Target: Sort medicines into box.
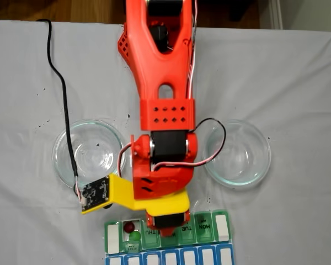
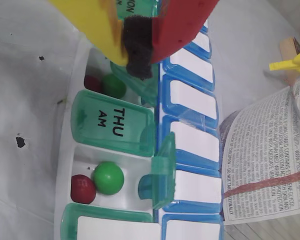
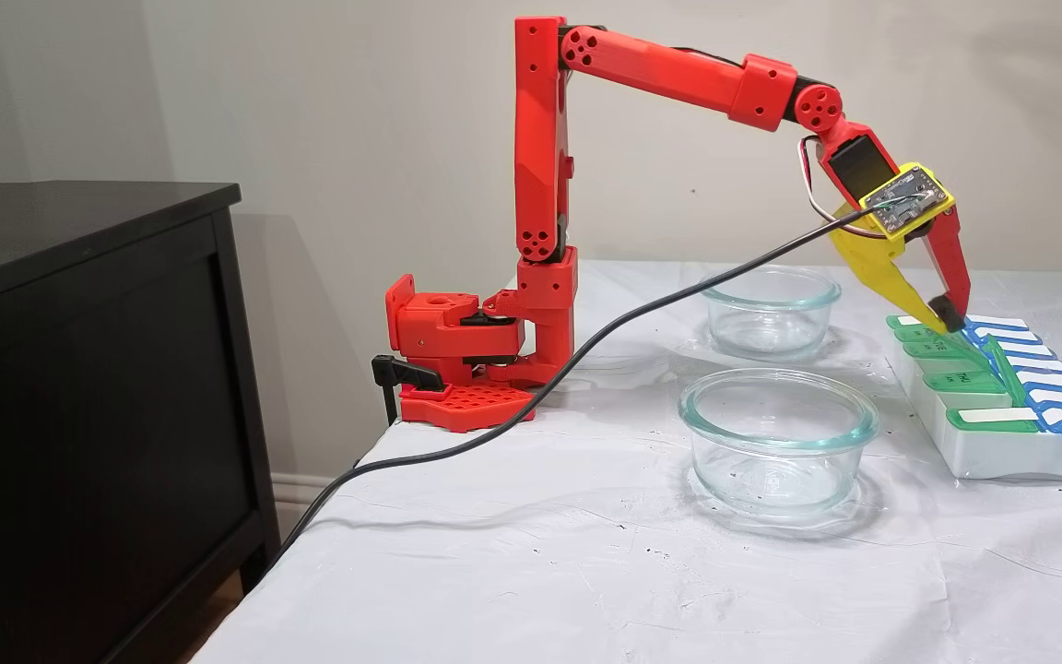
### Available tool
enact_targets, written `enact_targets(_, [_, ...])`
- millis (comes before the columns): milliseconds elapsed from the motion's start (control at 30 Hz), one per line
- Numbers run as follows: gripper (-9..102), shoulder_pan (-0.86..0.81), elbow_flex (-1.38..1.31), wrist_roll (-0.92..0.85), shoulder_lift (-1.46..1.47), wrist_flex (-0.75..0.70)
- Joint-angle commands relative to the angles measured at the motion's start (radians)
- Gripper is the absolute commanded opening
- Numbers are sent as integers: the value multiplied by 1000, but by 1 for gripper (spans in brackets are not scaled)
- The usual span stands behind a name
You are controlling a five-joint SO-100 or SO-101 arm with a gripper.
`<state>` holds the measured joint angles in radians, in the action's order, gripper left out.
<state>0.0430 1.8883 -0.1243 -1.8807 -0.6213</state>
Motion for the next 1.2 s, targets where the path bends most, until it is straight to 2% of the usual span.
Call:
enact_targets(0, [0,5,-103,3,-2,-48])
enact_targets(133, [0,23,-140,-8,40,-146])
enact_targets(367, [0,38,-161,0,103,-224])
enact_targets(867, [0,48,-146,-23,57,-265])
enact_targets(1000, [0,28,-114,-61,-75,-196])
enact_targets(1100, [0,-18,-23,-121,-242,-48])
enact_targets(1167, [0,-63,67,-170,-359,109])
